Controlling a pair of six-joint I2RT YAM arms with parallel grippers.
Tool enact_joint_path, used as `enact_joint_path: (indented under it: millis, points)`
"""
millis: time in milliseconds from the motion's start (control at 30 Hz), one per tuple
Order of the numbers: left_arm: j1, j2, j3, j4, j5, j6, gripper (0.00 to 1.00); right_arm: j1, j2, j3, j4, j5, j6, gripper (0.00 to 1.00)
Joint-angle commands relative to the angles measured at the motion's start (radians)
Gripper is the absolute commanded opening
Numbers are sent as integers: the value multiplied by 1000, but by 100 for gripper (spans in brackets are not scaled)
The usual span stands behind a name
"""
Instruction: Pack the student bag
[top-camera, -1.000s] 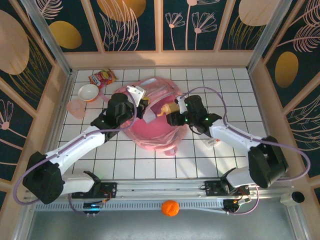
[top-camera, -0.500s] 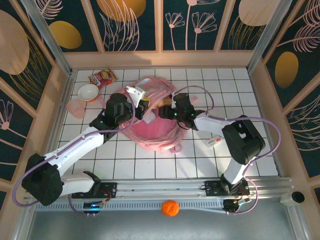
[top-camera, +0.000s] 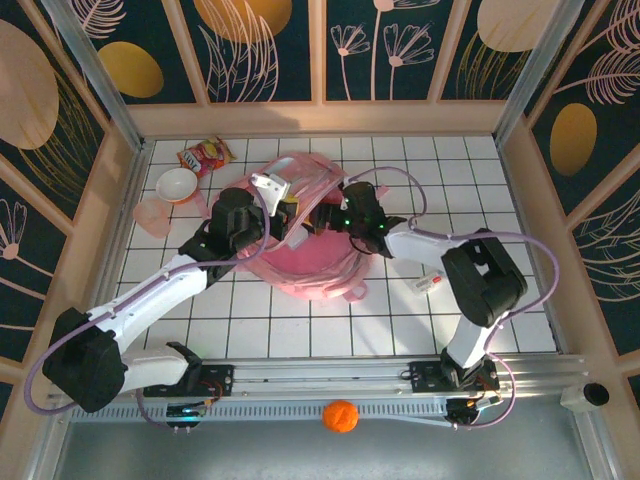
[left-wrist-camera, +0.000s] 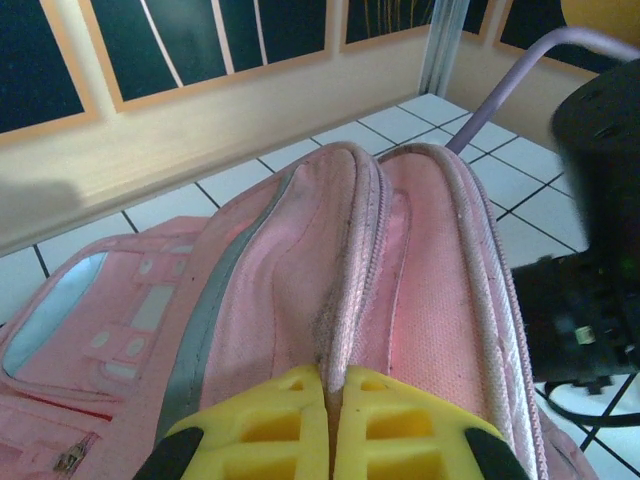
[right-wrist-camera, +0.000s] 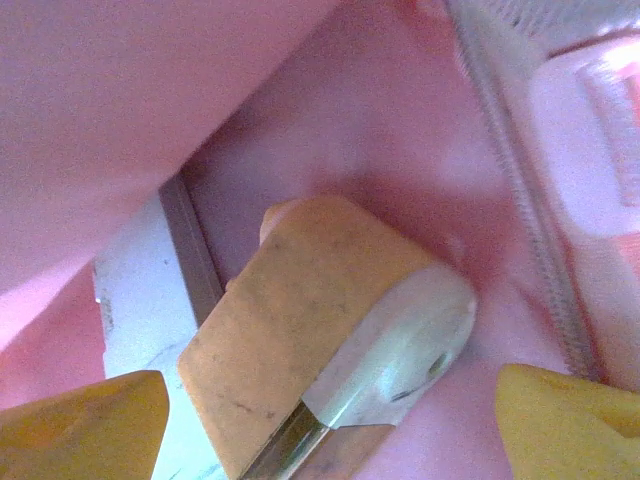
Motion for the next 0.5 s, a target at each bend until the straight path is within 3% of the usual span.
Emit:
enact_joint_path:
  millis: [0, 267, 467]
  points:
    - [-1, -39, -8, 158, 43, -12, 0, 1, -129, -43, -26, 59, 0, 85]
    - [-12, 31, -88, 131, 150, 55, 0, -22, -459, -209, -151, 79, -11, 84]
    - [-85, 171, -182, 182, 150, 131, 0, -37, -613, -271, -277, 99, -26, 82]
